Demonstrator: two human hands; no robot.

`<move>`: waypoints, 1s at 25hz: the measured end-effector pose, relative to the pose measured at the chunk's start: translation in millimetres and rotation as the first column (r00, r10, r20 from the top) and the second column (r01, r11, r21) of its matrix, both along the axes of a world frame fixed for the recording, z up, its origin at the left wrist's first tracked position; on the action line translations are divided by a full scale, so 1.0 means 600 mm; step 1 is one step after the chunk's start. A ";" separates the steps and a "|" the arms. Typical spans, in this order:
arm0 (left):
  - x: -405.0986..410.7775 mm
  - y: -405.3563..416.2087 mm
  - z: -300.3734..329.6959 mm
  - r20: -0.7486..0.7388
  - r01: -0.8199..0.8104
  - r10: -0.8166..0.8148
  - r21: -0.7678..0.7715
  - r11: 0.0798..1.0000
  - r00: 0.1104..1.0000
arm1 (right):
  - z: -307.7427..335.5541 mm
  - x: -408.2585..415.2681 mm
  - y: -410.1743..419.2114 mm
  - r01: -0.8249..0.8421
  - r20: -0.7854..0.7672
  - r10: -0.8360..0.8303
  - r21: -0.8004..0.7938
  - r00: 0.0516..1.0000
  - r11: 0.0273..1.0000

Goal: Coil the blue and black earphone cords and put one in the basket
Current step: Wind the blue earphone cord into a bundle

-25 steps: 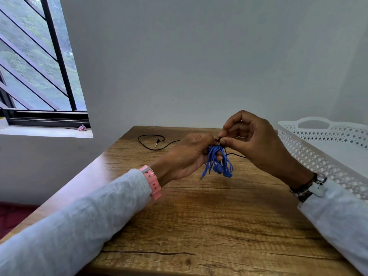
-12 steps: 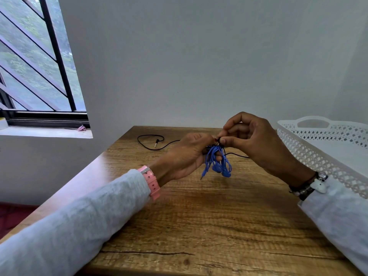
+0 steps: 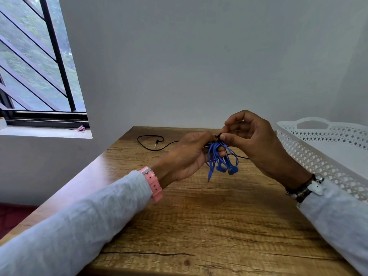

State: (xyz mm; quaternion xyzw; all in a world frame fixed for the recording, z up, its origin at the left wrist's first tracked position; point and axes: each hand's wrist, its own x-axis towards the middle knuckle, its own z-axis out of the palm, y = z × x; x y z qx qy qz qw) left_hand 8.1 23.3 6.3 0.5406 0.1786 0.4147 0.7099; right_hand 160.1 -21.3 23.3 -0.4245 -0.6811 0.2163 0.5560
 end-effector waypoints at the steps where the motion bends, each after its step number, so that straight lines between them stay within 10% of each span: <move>1: -0.001 0.000 0.000 -0.002 0.001 -0.001 -0.002 1.000 1.000 | 0.000 -0.001 -0.001 -0.001 0.003 0.001 -0.001 1.000 1.000; 25: -0.006 0.004 -0.001 -0.131 0.047 -0.038 0.071 0.996 0.991 | 0.004 0.006 -0.001 0.013 0.267 -0.038 0.094 0.963 0.995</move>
